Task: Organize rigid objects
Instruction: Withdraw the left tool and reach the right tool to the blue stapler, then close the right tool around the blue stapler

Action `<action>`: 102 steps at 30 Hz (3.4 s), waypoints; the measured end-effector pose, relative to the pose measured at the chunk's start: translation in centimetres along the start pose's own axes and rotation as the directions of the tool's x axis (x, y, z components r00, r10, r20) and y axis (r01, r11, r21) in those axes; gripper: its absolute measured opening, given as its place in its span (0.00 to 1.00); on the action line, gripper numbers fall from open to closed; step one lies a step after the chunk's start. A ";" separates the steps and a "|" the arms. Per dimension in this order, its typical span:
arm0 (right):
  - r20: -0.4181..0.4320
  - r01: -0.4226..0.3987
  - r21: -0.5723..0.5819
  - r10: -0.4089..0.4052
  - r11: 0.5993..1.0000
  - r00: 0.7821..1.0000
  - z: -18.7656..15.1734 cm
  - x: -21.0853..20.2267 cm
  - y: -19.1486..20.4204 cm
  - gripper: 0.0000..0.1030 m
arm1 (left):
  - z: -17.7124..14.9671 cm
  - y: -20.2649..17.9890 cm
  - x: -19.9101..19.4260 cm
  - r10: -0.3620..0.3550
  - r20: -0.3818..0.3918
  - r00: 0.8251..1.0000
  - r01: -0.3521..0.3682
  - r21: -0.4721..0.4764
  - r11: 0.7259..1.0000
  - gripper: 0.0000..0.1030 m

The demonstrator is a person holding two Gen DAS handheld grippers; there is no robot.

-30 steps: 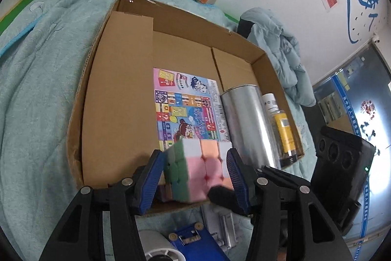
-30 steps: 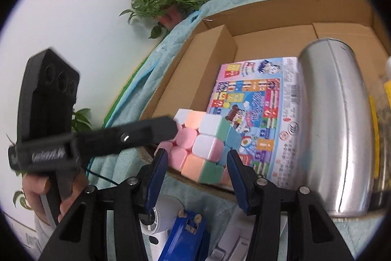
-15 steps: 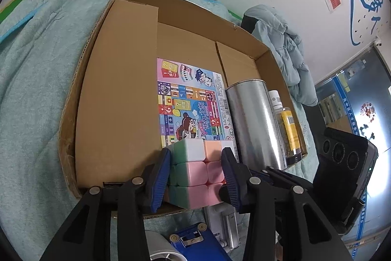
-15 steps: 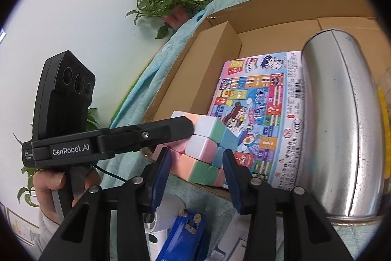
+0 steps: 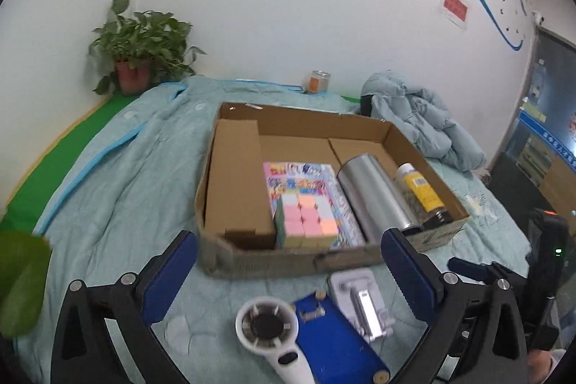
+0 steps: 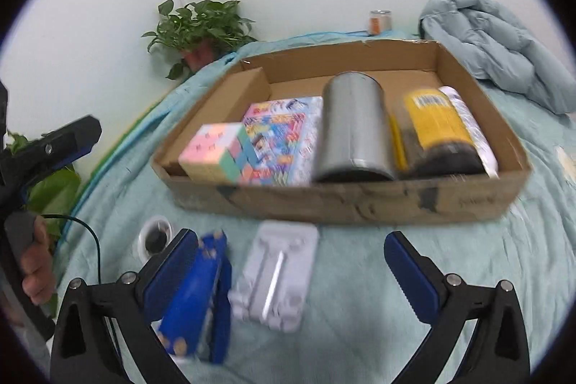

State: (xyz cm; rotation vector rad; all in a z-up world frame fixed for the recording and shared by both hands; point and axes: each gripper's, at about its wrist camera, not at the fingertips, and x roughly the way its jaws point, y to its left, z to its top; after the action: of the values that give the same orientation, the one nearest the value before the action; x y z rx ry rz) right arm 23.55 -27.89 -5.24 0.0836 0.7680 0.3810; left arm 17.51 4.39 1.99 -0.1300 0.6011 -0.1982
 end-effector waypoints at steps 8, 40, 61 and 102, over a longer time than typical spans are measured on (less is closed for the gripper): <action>-0.033 -0.016 -0.097 0.013 0.995 0.999 -3.3 -1.6 2.1 1.00 | -6.0 -1.9 -2.2 0.000 -0.044 0.999 -0.002 -0.056 0.998 1.00; -0.227 -0.272 0.088 0.285 0.958 0.931 -7.5 4.7 5.5 0.50 | -10.6 1.7 -2.9 0.081 -0.161 0.984 -0.100 -0.112 0.989 0.99; -0.202 -0.187 -0.284 0.132 0.941 0.970 -12.8 -2.3 3.5 0.47 | -13.7 -5.0 0.8 -0.256 -0.347 0.902 0.197 -0.195 0.961 0.99; -0.156 -0.037 -0.268 -0.006 0.963 0.988 -13.1 -4.7 2.3 0.58 | -15.5 -11.3 7.0 -0.377 -0.505 0.777 0.282 -0.256 0.925 0.98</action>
State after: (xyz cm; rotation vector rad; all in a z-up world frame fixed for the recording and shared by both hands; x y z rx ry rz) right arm 10.75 -28.34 -11.10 -0.1990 0.8633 0.5088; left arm 12.55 -9.13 -12.50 -0.3519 1.1738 -0.5421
